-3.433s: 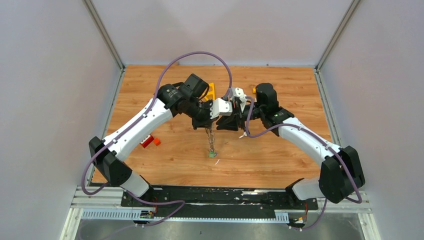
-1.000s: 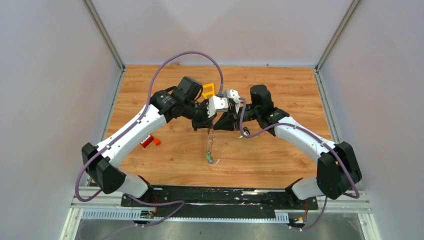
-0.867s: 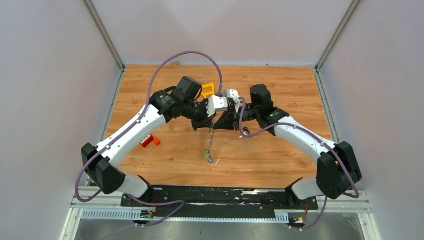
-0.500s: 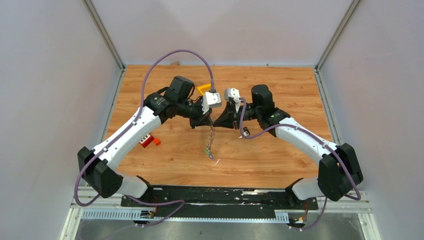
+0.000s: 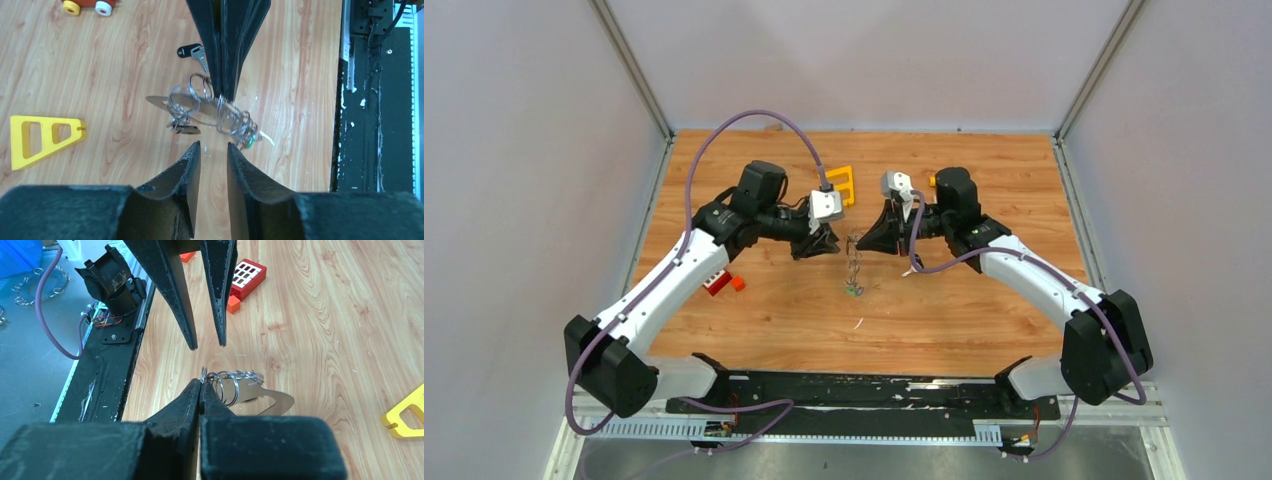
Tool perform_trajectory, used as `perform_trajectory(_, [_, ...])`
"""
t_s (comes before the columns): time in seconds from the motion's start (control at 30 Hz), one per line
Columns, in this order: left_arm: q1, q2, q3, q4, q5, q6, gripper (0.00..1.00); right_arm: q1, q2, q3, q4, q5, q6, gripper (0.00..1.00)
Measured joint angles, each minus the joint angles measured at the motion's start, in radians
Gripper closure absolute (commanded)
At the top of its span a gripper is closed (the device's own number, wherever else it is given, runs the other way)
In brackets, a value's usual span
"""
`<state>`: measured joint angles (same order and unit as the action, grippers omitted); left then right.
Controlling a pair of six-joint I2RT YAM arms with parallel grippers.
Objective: Put the keys on the keyring
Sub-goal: Adjust the keyring.
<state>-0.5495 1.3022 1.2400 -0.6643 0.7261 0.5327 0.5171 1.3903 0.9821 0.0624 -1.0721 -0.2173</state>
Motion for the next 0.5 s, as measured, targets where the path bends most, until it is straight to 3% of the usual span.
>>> perform_trajectory(0.2, [0.042,-0.095,-0.172,0.153,0.088,0.019,0.61,-0.017,-0.001,-0.006,0.04,-0.014,0.069,1.0])
perform_trajectory(0.5, [0.04,-0.139,-0.373,0.541,0.23,-0.084,0.63,-0.027,-0.001,-0.042,0.206,-0.047,0.248,1.0])
